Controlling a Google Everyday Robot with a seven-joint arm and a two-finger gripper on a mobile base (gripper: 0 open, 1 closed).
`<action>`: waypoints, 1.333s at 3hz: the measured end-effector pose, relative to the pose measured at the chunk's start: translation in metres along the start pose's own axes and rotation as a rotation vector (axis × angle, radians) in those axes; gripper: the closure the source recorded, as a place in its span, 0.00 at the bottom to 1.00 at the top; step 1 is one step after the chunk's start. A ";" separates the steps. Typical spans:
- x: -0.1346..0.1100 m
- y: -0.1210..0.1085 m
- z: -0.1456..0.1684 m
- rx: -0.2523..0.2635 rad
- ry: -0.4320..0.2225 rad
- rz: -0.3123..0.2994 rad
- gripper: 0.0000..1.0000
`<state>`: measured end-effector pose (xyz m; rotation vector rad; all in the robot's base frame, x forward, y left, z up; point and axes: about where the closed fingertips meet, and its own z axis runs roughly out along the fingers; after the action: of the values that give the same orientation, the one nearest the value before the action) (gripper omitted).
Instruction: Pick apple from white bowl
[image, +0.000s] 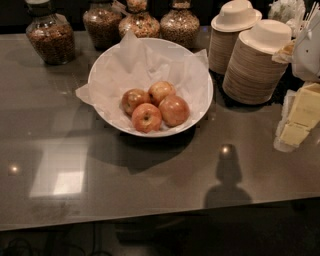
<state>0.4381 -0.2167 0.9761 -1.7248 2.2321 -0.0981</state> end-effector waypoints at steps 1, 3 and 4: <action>0.000 0.000 0.000 0.000 0.000 0.000 0.00; -0.058 -0.019 -0.008 0.082 -0.215 -0.073 0.00; -0.059 -0.019 -0.008 0.083 -0.215 -0.073 0.00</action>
Offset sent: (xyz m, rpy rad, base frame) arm 0.0415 0.0699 0.0303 0.2342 -0.1955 0.1524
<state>0.4662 -0.1670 1.0003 -1.6866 1.9850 -0.0194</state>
